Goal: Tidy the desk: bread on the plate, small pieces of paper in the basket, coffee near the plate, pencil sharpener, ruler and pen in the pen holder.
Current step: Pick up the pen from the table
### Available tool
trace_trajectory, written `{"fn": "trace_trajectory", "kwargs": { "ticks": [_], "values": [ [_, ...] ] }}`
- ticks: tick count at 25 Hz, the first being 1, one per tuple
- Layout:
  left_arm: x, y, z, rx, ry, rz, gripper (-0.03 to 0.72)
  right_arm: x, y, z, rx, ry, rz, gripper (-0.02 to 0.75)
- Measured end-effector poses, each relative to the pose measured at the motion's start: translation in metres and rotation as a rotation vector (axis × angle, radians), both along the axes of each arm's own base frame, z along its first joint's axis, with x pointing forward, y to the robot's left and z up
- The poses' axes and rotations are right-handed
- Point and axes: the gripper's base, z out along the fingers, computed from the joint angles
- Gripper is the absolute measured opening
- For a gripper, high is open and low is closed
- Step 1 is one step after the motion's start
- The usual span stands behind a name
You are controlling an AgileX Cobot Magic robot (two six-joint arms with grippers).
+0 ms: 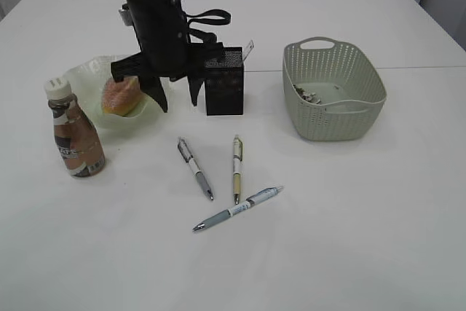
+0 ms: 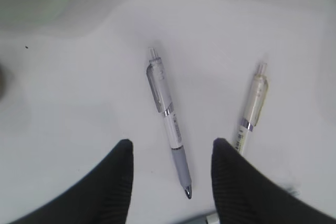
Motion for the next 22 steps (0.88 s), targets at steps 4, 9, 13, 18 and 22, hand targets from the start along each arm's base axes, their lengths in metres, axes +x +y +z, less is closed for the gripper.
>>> {"fn": "trace_trajectory", "kwargs": {
  "ticks": [4, 9, 13, 18, 22],
  "values": [
    [0.004, -0.002, -0.019, 0.01, 0.032, 0.041, 0.354, 0.0, 0.0, 0.0, 0.004, 0.002, 0.0, 0.449],
    [0.007, -0.004, -0.043, 0.025, 0.075, 0.097, 0.354, 0.0, 0.001, 0.0, 0.006, 0.003, 0.001, 0.449],
    [0.008, -0.006, -0.058, 0.038, 0.1, 0.11, 0.354, 0.0, 0.001, 0.0, 0.006, 0.003, 0.001, 0.449],
    [0.01, -0.007, -0.067, 0.032, 0.11, 0.113, 0.354, 0.0, 0.001, 0.0, 0.007, 0.003, 0.001, 0.449],
    [0.012, -0.009, -0.067, 0.012, 0.086, 0.111, 0.353, 0.0, 0.001, 0.0, 0.007, 0.003, 0.001, 0.449]
  ]
}}
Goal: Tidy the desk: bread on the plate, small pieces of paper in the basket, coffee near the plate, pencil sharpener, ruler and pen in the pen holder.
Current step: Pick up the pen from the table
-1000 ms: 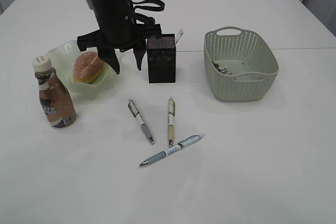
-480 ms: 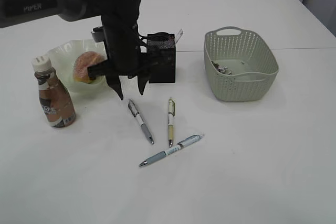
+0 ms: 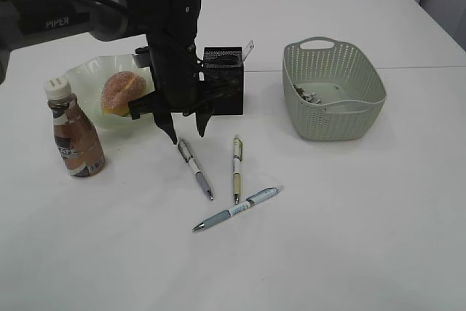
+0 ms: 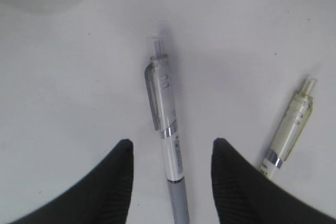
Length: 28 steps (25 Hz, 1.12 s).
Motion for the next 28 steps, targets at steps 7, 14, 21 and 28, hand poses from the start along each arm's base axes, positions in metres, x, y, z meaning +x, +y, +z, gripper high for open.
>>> {"fn": "trace_trajectory", "kwargs": {
  "ticks": [7, 14, 21, 28],
  "values": [
    [0.0, -0.001, -0.012, 0.003, 0.029, 0.003, 0.345, 0.0, 0.0, 0.0, 0.0, 0.0, 0.0, 0.449],
    [-0.001, -0.003, -0.027, 0.002, 0.07, 0.01, 0.334, 0.0, 0.0, 0.0, 0.0, 0.0, 0.0, 0.449],
    [-0.001, -0.003, -0.028, 0.003, 0.071, 0.01, 0.311, 0.0, 0.0, 0.0, 0.0, 0.0, 0.0, 0.449],
    [-0.001, -0.003, -0.03, 0.005, 0.075, 0.01, 0.307, 0.0, 0.0, 0.0, 0.0, 0.0, 0.0, 0.449]
  ]
}}
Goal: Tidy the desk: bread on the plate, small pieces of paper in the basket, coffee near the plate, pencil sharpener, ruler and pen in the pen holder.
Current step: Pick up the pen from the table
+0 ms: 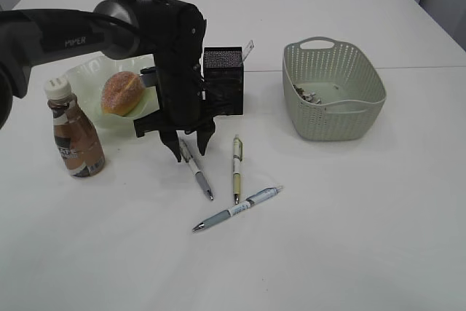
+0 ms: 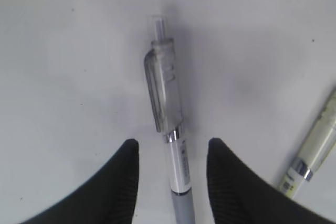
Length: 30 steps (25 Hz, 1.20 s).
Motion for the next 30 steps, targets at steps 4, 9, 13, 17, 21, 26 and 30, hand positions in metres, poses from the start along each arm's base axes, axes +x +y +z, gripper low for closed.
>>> {"fn": "trace_trajectory", "kwargs": {
  "ticks": [4, 9, 13, 17, 21, 26, 30],
  "values": [
    [0.0, 0.0, 0.0, 0.0, 0.0, 0.0, 0.307, 0.0, 0.0, 0.0, 0.0, 0.0, 0.0, 0.449],
    [0.0002, 0.0, 0.0, 0.0, -0.002, -0.001, 0.307, 0.0, 0.0, 0.0, 0.0, 0.0, 0.0, 0.449],
    [0.0002, 0.0, 0.0, 0.0, -0.002, -0.001, 0.307, 0.0, 0.0, 0.0, 0.0, 0.0, 0.0, 0.449],
    [0.0002, 0.0, 0.0, 0.0, -0.002, -0.001, 0.307, 0.0, 0.0, 0.0, 0.0, 0.0, 0.0, 0.449],
    [0.0002, 0.0, 0.0, 0.0, -0.002, 0.001, 0.307, 0.0, 0.0, 0.0, 0.0, 0.0, 0.0, 0.449],
    [-0.001, 0.0008, -0.0001, 0.009, 0.011, 0.002, 0.307, 0.0, 0.0, 0.0, 0.0, 0.0, 0.0, 0.449],
    [-0.0013, 0.001, -0.0001, 0.011, 0.015, 0.002, 0.307, 0.0, 0.0, 0.0, 0.0, 0.0, 0.0, 0.449]
  ]
}}
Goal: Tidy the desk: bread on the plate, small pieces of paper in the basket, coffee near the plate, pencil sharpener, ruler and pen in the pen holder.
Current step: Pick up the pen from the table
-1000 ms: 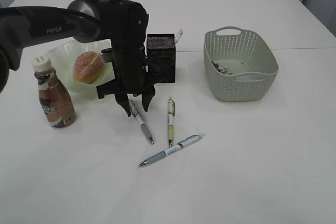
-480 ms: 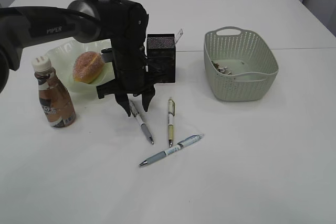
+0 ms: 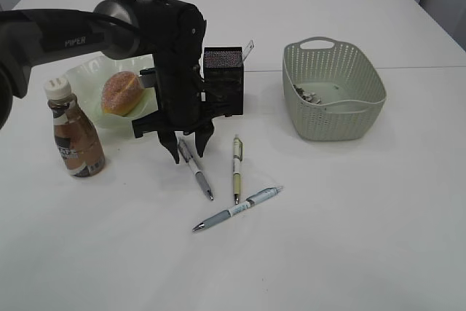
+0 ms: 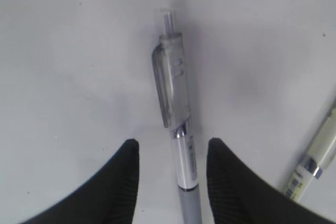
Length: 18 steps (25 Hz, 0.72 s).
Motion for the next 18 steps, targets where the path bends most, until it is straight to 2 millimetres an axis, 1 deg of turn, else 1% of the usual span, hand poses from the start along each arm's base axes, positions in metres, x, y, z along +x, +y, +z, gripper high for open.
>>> {"fn": "trace_trajectory", "kwargs": {
  "ticks": [9, 18],
  "values": [
    [0.0, 0.0, -0.012, 0.013, 0.024, 0.001, 0.298, 0.0, 0.0, 0.0, 0.0, 0.0, 0.0, 0.449],
    [0.001, -0.001, -0.012, 0.003, 0.008, 0.0, 0.281, 0.0, 0.0, 0.0, 0.0, 0.0, 0.0, 0.449]
  ]
}}
